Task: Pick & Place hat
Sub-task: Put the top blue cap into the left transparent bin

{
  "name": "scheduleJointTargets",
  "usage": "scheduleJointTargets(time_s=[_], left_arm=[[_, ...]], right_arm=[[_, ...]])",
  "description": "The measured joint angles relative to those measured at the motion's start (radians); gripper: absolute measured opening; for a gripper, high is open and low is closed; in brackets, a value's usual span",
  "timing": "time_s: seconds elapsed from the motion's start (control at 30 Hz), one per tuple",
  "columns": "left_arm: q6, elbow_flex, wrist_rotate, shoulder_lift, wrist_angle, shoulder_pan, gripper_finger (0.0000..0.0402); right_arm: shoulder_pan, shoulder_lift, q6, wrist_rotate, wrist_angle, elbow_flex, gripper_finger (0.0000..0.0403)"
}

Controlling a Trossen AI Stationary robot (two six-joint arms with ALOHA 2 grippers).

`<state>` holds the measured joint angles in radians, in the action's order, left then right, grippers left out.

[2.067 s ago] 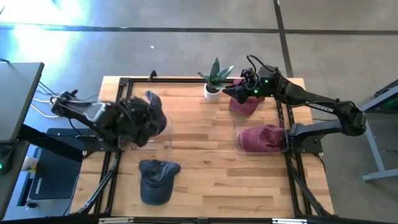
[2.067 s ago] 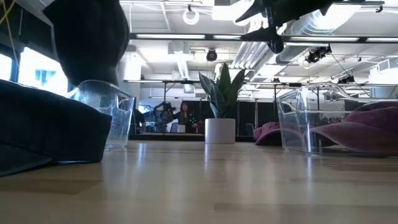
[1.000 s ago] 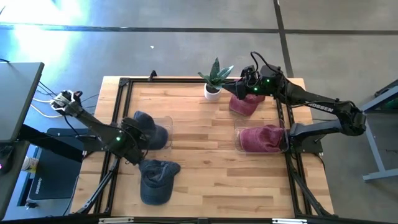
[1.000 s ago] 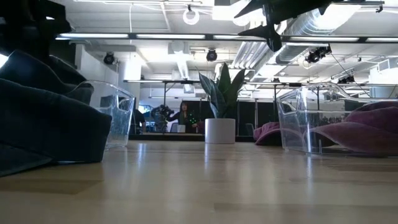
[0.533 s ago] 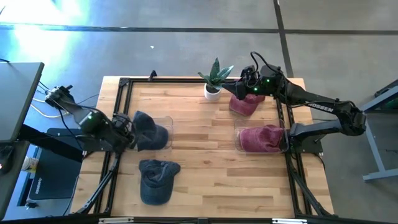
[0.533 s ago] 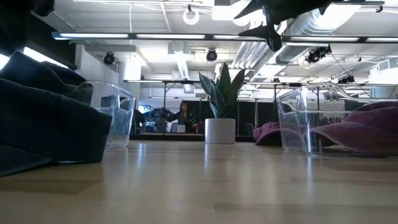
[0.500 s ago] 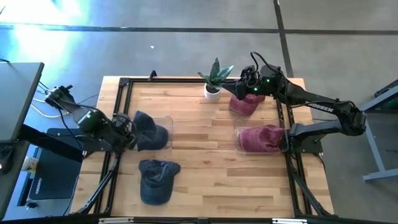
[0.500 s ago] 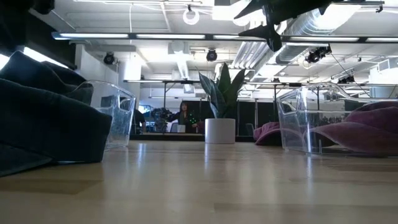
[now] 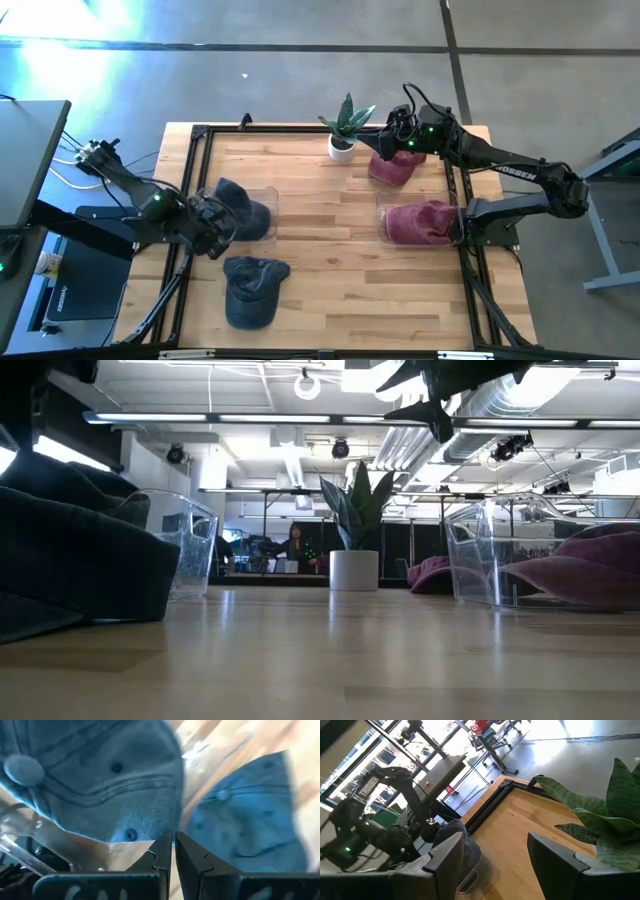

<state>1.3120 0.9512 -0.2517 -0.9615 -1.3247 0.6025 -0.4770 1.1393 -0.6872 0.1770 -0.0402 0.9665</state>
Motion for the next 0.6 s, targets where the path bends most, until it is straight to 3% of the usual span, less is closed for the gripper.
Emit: scheduleJointTargets(time_s=[0.27, 0.37, 0.6], left_arm=[[0.141, -0.173, -0.040, -0.019, 0.030, 0.000, 0.0004], [0.168, -0.215, 0.028, -0.018, 0.045, 0.000, 0.0004], [0.214, -0.131, 0.087, -0.018, -0.099, 0.000, 0.0004]], right_arm=[[0.000, 0.000, 0.000, 0.001, 0.000, 0.000, 0.0215], [0.000, 0.000, -0.003, 0.005, 0.000, 0.000, 0.0215], [0.000, 0.000, -0.003, 0.009, -0.006, 0.000, 0.0215]])
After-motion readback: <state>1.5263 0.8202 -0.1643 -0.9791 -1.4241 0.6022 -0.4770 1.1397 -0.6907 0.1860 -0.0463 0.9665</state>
